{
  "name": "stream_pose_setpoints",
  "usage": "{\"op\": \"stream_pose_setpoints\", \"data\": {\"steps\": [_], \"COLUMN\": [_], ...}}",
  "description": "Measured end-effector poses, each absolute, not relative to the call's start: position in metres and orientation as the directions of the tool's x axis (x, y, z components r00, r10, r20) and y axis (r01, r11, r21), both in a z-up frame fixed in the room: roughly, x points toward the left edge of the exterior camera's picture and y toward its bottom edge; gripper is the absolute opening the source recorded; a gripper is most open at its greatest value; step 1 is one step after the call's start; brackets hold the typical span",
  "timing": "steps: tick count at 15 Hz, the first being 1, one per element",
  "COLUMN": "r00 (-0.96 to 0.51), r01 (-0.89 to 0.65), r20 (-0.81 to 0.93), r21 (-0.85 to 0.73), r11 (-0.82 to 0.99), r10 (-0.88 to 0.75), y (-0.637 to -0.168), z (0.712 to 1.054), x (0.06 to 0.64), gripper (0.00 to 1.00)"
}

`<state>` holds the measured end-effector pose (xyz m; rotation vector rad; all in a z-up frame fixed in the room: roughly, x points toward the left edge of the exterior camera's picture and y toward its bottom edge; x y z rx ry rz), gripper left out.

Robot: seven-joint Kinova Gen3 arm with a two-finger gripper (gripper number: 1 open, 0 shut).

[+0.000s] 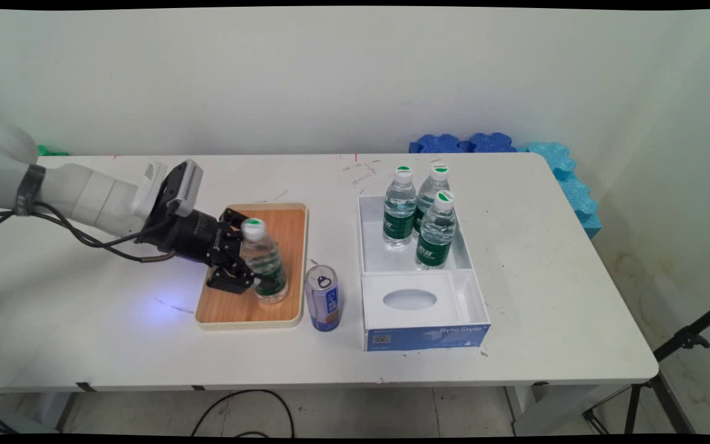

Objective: Place the picked object on the tray

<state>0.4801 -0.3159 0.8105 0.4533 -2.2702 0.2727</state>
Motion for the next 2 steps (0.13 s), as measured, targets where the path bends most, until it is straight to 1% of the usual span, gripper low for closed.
{"op": "stream_pose_setpoints", "data": {"steps": [2], "r00": [-0.623], "r01": [-0.408], "r20": [0.745], "r21": [-0.049], "r11": [0.912], "r10": [-0.239], "y": [-0.3163], "z": [0.8092], "x": [0.4791], "gripper": [1.0]}}
